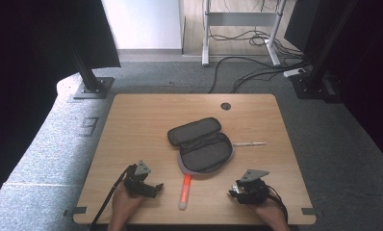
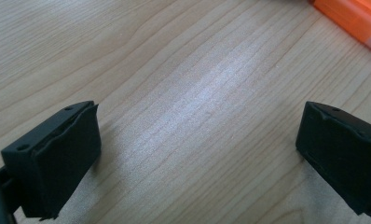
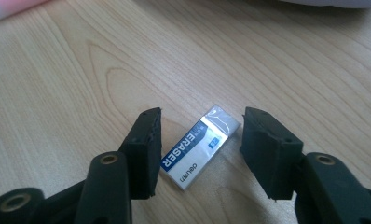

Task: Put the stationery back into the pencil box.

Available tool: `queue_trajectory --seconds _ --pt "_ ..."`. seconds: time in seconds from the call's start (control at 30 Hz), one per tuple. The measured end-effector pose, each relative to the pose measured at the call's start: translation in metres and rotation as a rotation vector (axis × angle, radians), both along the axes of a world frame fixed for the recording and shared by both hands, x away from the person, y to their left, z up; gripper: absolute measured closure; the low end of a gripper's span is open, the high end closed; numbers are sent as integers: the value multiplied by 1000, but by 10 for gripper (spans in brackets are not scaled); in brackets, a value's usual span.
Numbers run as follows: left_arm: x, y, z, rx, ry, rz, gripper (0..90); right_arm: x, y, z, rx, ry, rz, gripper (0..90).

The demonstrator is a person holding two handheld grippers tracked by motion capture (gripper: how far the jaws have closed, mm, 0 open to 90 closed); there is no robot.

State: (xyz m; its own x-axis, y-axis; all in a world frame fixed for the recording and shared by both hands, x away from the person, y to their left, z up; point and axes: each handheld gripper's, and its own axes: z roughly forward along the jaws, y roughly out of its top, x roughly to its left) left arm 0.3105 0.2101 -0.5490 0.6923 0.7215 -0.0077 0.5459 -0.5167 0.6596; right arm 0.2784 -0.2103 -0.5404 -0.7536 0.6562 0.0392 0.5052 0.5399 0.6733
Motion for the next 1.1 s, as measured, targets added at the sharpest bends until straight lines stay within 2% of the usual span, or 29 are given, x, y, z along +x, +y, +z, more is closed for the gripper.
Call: queue_trajectory --seconds 0.1,0.33,0.53,0.7,0.93,1.1 --pt "0 0 0 0 0 0 0 -1 0 0 -8 -9 -10 540" --pt "0 0 0 0 0 0 0 1 -2 -1 -7 -23 -20 574" --pt "0 0 0 0 0 0 0 2 -4 -1 10 -27 -34 713" --pt "0 0 0 0 0 0 0 5 -5 -1 23 -16 -48 723" --pt "0 0 0 0 0 0 0 5 -7 5 55 -49 -68 725" --pt "0 0 0 0 0 0 0 5 -9 8 77 -55 -73 725"
